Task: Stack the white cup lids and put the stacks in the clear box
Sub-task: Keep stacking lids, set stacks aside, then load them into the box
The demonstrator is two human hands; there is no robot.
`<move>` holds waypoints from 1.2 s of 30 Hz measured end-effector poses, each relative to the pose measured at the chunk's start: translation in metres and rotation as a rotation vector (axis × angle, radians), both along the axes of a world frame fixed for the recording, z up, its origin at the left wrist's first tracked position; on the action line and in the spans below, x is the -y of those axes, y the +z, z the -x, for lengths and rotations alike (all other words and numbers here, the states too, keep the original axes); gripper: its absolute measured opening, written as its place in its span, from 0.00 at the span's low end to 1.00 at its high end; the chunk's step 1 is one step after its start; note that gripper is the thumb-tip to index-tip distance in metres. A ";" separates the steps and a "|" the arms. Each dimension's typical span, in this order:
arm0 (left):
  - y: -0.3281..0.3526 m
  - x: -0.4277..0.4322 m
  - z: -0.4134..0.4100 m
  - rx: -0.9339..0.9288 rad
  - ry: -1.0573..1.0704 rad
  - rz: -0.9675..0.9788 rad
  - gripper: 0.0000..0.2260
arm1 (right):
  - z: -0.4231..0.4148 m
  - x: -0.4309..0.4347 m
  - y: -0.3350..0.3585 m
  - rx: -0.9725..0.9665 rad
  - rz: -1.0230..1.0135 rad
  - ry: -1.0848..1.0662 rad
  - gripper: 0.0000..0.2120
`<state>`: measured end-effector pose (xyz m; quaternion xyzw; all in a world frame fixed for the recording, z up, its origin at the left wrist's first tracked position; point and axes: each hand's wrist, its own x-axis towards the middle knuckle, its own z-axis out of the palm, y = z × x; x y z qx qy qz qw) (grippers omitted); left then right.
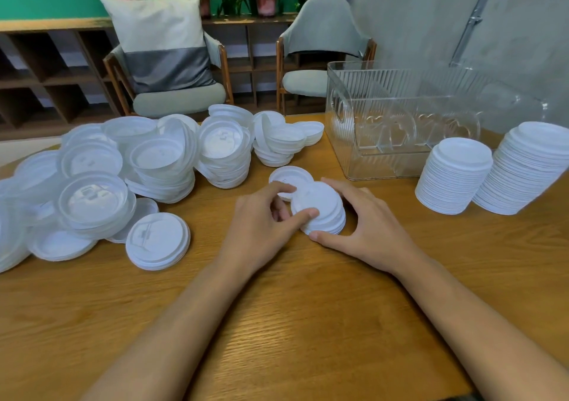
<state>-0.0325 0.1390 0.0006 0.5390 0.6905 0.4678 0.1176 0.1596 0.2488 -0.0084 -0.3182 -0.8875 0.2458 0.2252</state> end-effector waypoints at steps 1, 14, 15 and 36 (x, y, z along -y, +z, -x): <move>-0.001 0.000 0.001 -0.039 0.001 0.024 0.20 | 0.000 0.000 0.000 -0.001 -0.015 0.004 0.41; 0.000 -0.002 -0.001 -0.068 -0.089 0.012 0.28 | 0.001 0.001 0.001 0.011 0.025 0.032 0.47; 0.000 -0.003 -0.002 -0.062 -0.084 0.008 0.28 | 0.001 0.001 0.002 0.019 0.041 0.026 0.49; -0.006 -0.006 -0.005 -0.064 -0.057 0.063 0.28 | 0.002 0.004 0.006 0.126 0.030 0.030 0.55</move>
